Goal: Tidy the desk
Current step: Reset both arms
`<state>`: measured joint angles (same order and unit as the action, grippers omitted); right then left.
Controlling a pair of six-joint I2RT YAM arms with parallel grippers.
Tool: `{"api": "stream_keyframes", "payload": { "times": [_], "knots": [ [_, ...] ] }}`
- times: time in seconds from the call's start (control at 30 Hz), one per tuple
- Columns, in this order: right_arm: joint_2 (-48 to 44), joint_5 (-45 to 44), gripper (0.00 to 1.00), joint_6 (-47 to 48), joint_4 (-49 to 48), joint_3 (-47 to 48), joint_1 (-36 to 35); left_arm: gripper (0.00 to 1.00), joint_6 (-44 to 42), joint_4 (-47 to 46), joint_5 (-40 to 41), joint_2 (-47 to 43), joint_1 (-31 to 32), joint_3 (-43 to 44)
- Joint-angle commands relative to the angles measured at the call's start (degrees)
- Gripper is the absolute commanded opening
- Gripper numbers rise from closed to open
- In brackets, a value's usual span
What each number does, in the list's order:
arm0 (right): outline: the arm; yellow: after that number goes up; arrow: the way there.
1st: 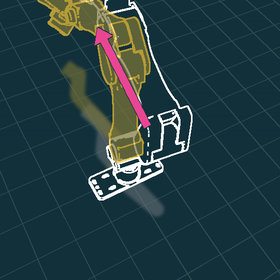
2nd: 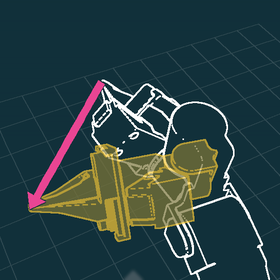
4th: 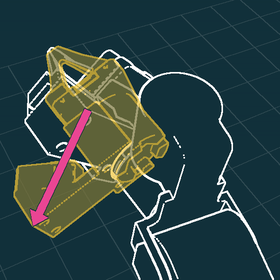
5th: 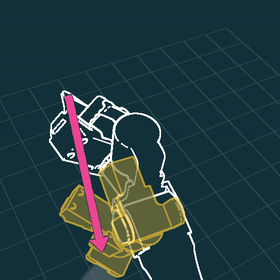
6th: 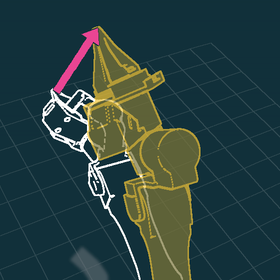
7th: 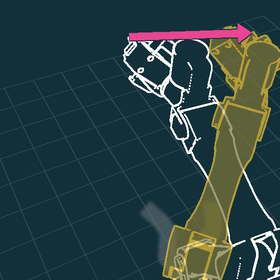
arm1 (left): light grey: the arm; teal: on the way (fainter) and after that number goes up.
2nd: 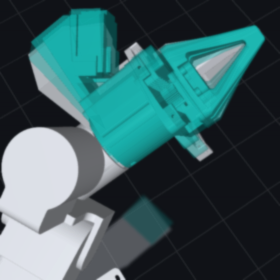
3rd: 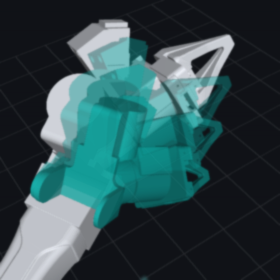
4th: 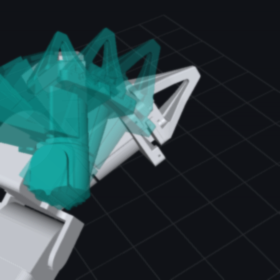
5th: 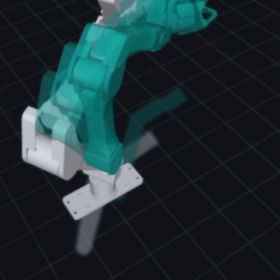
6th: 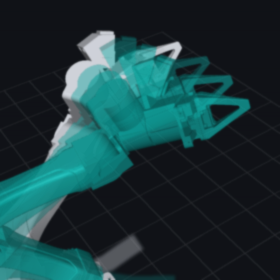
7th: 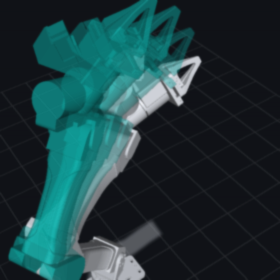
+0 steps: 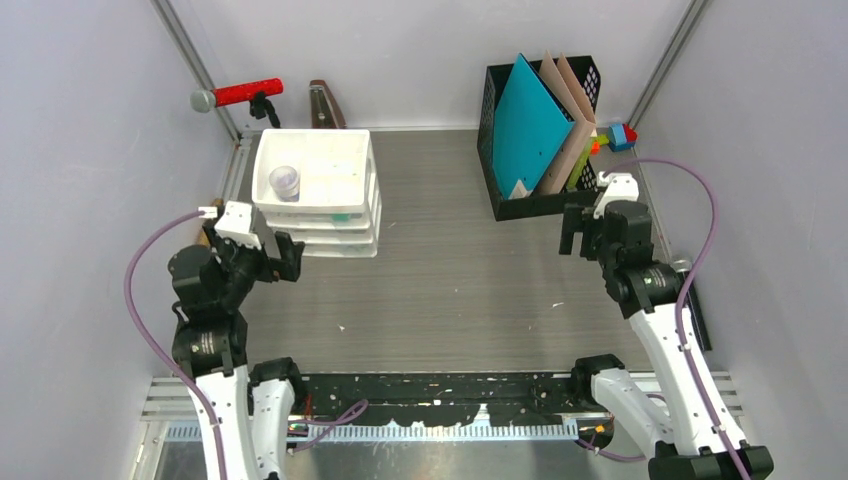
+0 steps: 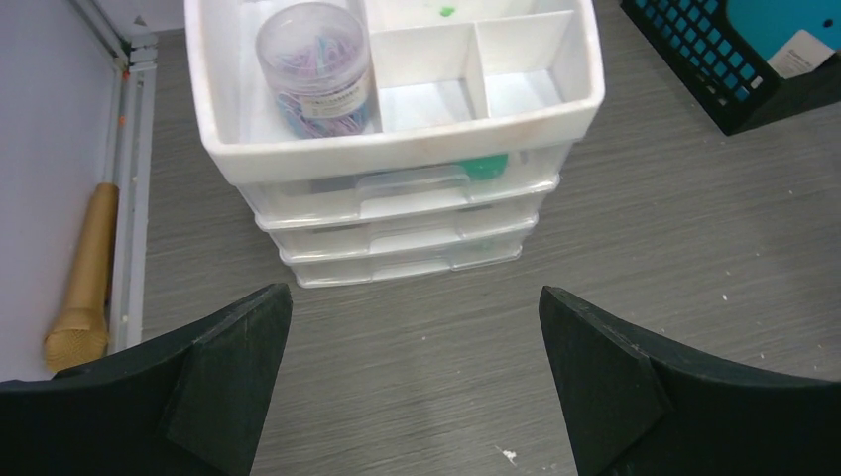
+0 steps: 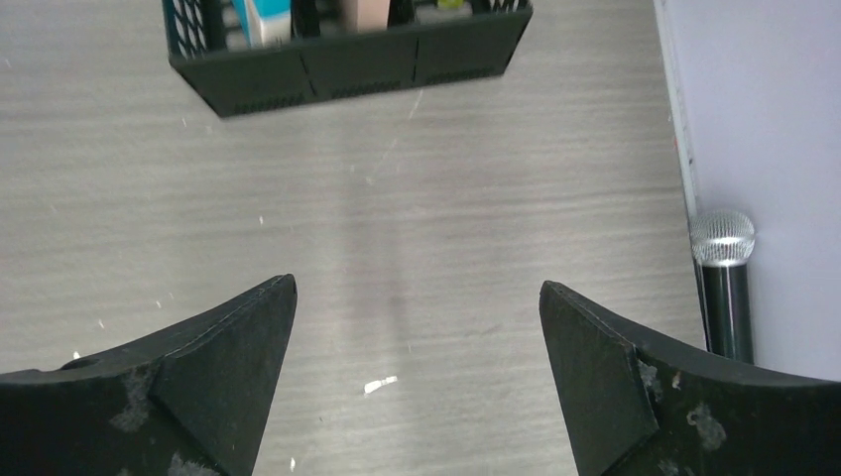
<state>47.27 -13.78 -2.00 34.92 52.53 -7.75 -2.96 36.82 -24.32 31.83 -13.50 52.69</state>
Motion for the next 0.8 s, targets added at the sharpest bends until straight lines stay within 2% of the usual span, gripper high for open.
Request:
{"api": "stream_keyframes", "payload": {
  "times": [0.0, 0.27, 0.53, 0.77],
  "knots": [
    [-5.1, 1.9, 1.0, 3.2, 0.7, -3.5, 0.3, 1.0, 1.1, -1.0, -4.8, -3.7, -0.3, -3.5],
    [-6.9, 0.1, 0.99, 2.4, 1.3, -3.5, 0.3, 1.0, -0.7, -3.3, -3.6, -9.7, -0.3, -8.4],
    [-13.6, -3.0, 1.0, 5.0, 0.1, -6.4, 0.4, 1.0, -2.0, -3.6, -5.8, -8.7, -0.6, -9.9],
    [-16.1, -1.3, 1.0, 6.6, 0.2, -7.4, 0.6, 1.0, -2.4, -3.9, -6.3, -8.1, -1.6, -10.7]
  ]
}}
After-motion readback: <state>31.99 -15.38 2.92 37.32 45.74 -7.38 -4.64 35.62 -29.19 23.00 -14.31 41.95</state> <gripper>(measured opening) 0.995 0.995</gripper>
